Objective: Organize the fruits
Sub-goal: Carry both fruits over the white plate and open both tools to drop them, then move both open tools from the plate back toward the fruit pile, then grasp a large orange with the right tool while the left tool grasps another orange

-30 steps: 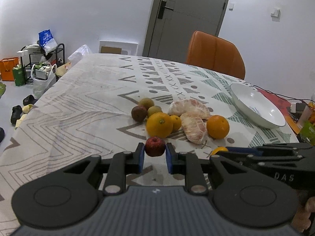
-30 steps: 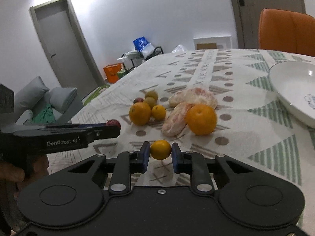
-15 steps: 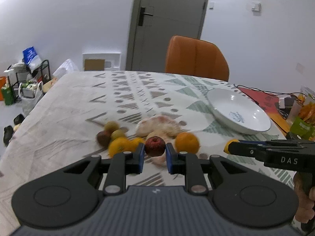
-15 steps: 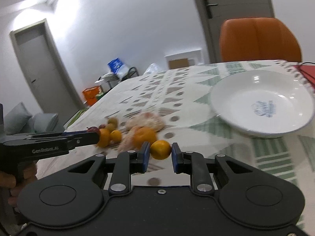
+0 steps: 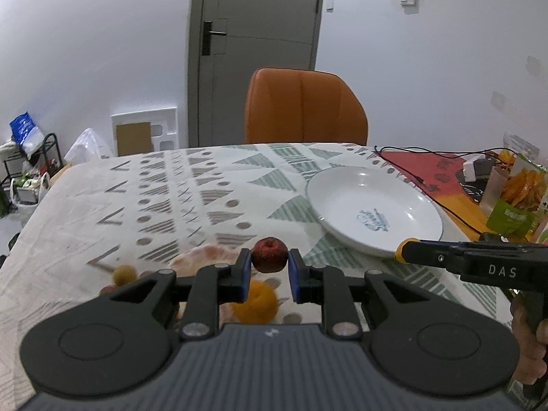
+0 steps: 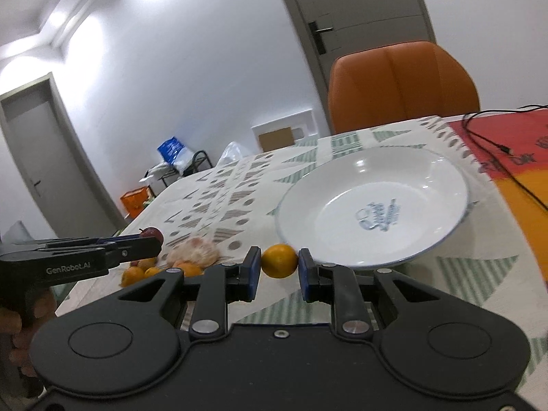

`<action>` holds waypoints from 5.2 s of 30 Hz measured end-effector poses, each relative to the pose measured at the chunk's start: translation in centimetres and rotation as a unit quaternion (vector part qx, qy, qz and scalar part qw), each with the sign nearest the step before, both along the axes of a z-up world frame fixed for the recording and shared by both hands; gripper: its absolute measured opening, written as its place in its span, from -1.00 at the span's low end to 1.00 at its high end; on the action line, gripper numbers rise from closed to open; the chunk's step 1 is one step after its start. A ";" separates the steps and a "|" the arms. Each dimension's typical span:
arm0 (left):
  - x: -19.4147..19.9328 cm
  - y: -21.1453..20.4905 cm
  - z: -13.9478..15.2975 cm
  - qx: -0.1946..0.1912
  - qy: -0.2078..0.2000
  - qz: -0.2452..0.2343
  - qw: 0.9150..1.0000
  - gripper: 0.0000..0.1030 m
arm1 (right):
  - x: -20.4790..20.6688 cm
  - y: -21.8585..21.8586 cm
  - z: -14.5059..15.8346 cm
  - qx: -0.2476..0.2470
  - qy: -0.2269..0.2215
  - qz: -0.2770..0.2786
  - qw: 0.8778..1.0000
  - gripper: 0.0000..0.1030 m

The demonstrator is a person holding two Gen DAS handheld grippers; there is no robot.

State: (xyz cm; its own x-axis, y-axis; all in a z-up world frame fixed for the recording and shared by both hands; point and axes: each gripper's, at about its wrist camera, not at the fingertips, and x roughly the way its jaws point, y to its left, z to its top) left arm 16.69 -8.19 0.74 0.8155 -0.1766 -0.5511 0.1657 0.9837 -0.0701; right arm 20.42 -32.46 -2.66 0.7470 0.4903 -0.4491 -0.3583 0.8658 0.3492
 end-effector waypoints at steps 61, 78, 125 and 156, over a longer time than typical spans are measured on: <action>5.4 -3.0 0.4 0.039 -0.018 0.018 0.999 0.11 | 2.1 -4.5 -2.2 0.026 -0.018 -0.066 0.997 -0.18; 0.6 3.2 0.4 0.019 -0.022 0.065 0.997 0.52 | -1.1 -1.1 -0.1 -0.008 -0.038 -0.064 0.997 0.28; -1.0 10.8 -4.5 -0.034 0.029 0.096 0.994 0.27 | -0.8 9.9 -1.5 -0.038 -0.003 0.043 0.998 0.35; -0.9 13.8 -5.2 -0.078 0.047 0.113 0.989 -0.30 | 2.6 13.9 -3.4 -0.070 0.041 0.074 0.994 -0.29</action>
State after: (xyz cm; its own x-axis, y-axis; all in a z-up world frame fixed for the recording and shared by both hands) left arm 15.76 5.65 -4.47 0.7905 -0.0842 -0.6066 -0.0713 0.9711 -0.2278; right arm 23.01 -18.53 -6.05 0.6299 0.5199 -0.5770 -0.4598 0.8483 0.2625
